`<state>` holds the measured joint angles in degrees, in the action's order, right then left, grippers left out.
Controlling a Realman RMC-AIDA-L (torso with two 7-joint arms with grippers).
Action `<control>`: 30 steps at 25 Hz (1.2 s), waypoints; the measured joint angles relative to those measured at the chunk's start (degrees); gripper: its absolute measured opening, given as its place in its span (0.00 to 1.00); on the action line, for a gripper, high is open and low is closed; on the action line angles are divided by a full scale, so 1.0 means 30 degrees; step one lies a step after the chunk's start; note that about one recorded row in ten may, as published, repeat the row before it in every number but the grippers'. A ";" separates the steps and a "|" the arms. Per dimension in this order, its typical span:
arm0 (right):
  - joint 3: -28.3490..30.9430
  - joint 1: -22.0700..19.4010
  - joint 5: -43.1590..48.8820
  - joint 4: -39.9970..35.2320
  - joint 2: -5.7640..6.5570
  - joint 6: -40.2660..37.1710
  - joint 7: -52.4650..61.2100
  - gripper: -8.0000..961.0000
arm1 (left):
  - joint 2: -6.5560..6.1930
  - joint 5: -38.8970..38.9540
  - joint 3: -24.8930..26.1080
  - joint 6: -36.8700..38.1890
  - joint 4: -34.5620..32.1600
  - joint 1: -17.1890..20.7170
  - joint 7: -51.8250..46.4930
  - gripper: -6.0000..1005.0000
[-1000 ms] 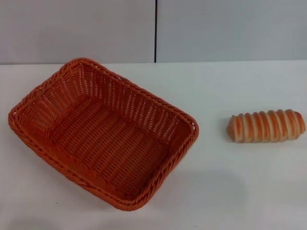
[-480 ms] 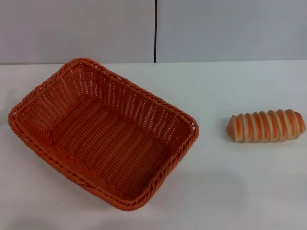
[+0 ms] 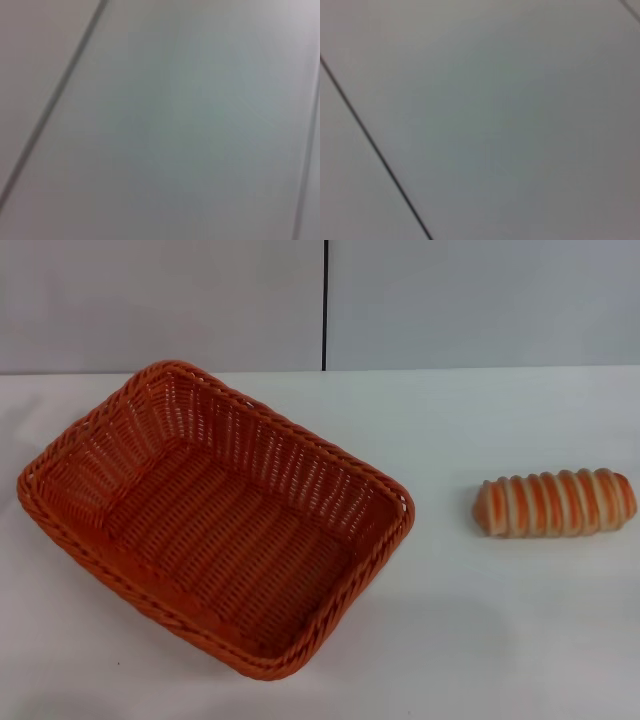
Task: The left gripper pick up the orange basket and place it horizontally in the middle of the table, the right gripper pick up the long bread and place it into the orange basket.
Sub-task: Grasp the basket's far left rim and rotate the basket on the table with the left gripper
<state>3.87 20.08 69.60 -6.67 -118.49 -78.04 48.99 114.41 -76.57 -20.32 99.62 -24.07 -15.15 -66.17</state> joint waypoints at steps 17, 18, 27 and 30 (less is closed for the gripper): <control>0.0000 -0.0369 0.1057 -0.0701 0.0034 0.0898 -0.0060 0.63 | -0.1375 -1.1619 -0.3481 -0.0344 -1.2781 -0.2526 -1.4779 0.72; -0.0002 -0.0384 0.1184 -0.0712 0.0035 0.0901 -0.0070 0.63 | -0.1204 -1.2814 -0.3888 -0.0463 -1.3789 -0.2774 -1.5397 0.72; -0.0031 -0.0315 0.1409 -0.0747 0.0034 0.0934 -0.0082 0.63 | 0.0078 -1.8022 -0.4354 -0.1312 -1.4653 -0.4939 -1.6124 0.70; -0.0032 -0.0306 0.1420 -0.0746 0.0033 0.0936 -0.0085 0.63 | 0.0508 -1.9643 -0.4945 -0.2318 -1.4357 -0.5361 -1.6161 0.70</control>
<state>3.77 19.16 73.86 -8.90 -118.39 -75.23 48.73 115.94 -135.50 -35.15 92.67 -67.14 -31.23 -114.65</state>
